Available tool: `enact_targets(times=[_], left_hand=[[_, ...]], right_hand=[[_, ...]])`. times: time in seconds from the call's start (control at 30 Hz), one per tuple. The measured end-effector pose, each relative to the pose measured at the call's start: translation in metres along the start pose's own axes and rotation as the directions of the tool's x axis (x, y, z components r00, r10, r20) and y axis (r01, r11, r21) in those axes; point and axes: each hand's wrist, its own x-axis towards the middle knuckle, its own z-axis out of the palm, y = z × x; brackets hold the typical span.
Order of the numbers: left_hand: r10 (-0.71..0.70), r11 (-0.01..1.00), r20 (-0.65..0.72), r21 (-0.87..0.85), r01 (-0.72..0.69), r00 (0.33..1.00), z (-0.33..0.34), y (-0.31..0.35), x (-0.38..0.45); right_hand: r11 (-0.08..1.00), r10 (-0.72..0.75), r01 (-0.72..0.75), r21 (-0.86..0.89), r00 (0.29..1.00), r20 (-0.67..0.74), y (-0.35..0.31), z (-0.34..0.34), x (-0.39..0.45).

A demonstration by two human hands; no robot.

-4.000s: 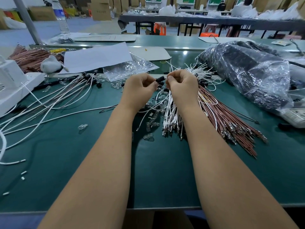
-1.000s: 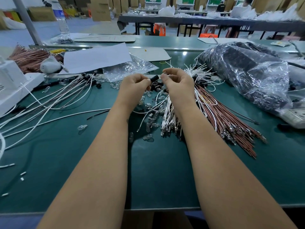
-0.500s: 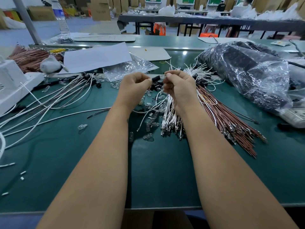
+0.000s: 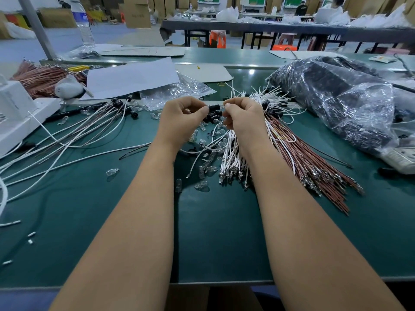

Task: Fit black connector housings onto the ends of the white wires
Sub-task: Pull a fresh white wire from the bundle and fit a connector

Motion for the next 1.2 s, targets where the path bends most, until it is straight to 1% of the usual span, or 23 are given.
enact_targets(times=[0.13,0.27,0.4,0.7,0.97,1.13,1.2], left_hand=[[0.031,0.999,0.017,0.013,-0.031,0.999,-0.0016,-0.0022,-0.0004],[0.058,0.995,0.003,0.082,-0.058,0.998,-0.0012,-0.0036,0.0004],[0.031,0.999,0.015,0.034,-0.031,0.999,0.0008,-0.0037,0.0004],[-0.021,1.0,0.02,0.017,0.02,1.0,0.0026,-0.0081,0.0019],[-0.045,0.997,0.035,-0.059,0.047,0.998,0.0035,-0.0079,0.0002],[-0.059,0.995,0.043,-0.077,0.063,0.997,0.0047,-0.0072,0.0002],[-0.062,0.997,0.035,-0.053,0.063,0.997,0.0064,-0.0059,0.0004]], right_hand=[[1.0,0.016,-0.016,0.024,1.0,0.003,-0.0005,-0.0007,0.0],[1.0,-0.001,0.001,0.001,1.0,0.011,0.0016,-0.0011,-0.0001],[1.0,0.006,-0.006,0.011,1.0,0.017,0.0046,-0.002,-0.0003],[0.985,0.059,-0.068,0.161,0.996,0.06,0.0056,-0.0029,-0.0032],[0.988,0.085,-0.096,0.117,0.992,0.095,0.008,-0.0039,-0.0012],[0.981,0.09,-0.106,0.162,0.991,0.104,0.0079,-0.0053,-0.0011],[0.979,0.098,-0.111,0.17,0.991,0.088,0.0074,-0.0047,-0.0008]])
